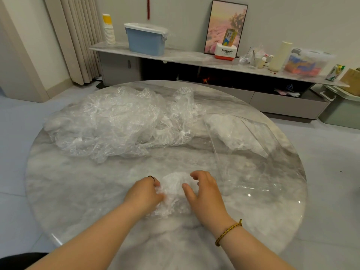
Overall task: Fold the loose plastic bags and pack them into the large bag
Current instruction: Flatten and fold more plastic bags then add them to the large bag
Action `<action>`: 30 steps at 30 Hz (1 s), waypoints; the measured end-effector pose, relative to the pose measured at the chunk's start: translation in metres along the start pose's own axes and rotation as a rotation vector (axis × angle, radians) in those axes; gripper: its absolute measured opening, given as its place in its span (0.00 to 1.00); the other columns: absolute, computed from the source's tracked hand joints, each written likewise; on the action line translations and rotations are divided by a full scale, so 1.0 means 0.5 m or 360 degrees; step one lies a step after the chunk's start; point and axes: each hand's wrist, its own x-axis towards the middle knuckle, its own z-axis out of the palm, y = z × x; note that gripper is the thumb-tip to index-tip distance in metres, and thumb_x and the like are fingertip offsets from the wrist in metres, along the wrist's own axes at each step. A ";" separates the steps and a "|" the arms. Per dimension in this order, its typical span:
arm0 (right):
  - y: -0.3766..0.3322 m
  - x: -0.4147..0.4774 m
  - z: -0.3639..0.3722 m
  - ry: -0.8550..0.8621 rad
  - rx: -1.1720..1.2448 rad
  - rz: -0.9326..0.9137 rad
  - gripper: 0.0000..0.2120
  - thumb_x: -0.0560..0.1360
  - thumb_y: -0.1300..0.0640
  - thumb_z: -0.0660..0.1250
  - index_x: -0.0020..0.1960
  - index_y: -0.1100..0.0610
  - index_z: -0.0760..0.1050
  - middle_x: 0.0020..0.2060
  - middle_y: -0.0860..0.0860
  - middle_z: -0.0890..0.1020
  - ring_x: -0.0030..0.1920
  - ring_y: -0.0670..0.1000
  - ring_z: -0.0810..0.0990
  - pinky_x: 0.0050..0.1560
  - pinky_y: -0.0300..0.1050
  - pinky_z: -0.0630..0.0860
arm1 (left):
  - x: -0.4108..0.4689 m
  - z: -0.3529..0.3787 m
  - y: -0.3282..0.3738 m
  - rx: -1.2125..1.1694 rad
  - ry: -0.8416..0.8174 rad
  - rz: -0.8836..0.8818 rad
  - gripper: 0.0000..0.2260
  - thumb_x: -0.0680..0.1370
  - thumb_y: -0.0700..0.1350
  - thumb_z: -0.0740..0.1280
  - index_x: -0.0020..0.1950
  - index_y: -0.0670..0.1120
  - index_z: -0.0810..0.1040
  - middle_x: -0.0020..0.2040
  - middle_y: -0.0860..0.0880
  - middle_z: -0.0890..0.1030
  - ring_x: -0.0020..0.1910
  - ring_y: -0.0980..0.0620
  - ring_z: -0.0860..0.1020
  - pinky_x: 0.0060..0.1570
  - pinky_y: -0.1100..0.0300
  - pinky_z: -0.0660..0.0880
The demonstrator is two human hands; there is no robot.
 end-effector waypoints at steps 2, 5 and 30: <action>-0.004 -0.005 -0.012 0.0058 0.0251 0.0144 0.15 0.76 0.51 0.63 0.59 0.55 0.67 0.51 0.47 0.69 0.48 0.42 0.69 0.45 0.30 0.65 | -0.005 -0.008 0.007 -0.0465 0.0091 -0.0003 0.04 0.74 0.42 0.68 0.46 0.44 0.74 0.40 0.51 0.75 0.44 0.50 0.76 0.39 0.65 0.69; -0.014 -0.019 -0.031 0.0023 0.0733 0.0446 0.18 0.73 0.49 0.67 0.58 0.53 0.65 0.50 0.48 0.71 0.42 0.41 0.71 0.40 0.29 0.68 | -0.020 -0.019 0.030 -0.1084 0.0191 0.0013 0.10 0.74 0.39 0.69 0.35 0.45 0.70 0.33 0.49 0.72 0.33 0.54 0.70 0.33 0.66 0.66; 0.152 0.003 -0.289 0.0815 0.1958 0.0946 0.11 0.73 0.67 0.55 0.37 0.55 0.68 0.33 0.52 0.70 0.34 0.51 0.69 0.34 0.42 0.65 | 0.011 0.099 0.270 0.0354 0.0153 0.0695 0.17 0.80 0.55 0.54 0.67 0.52 0.71 0.77 0.53 0.46 0.75 0.52 0.49 0.71 0.59 0.48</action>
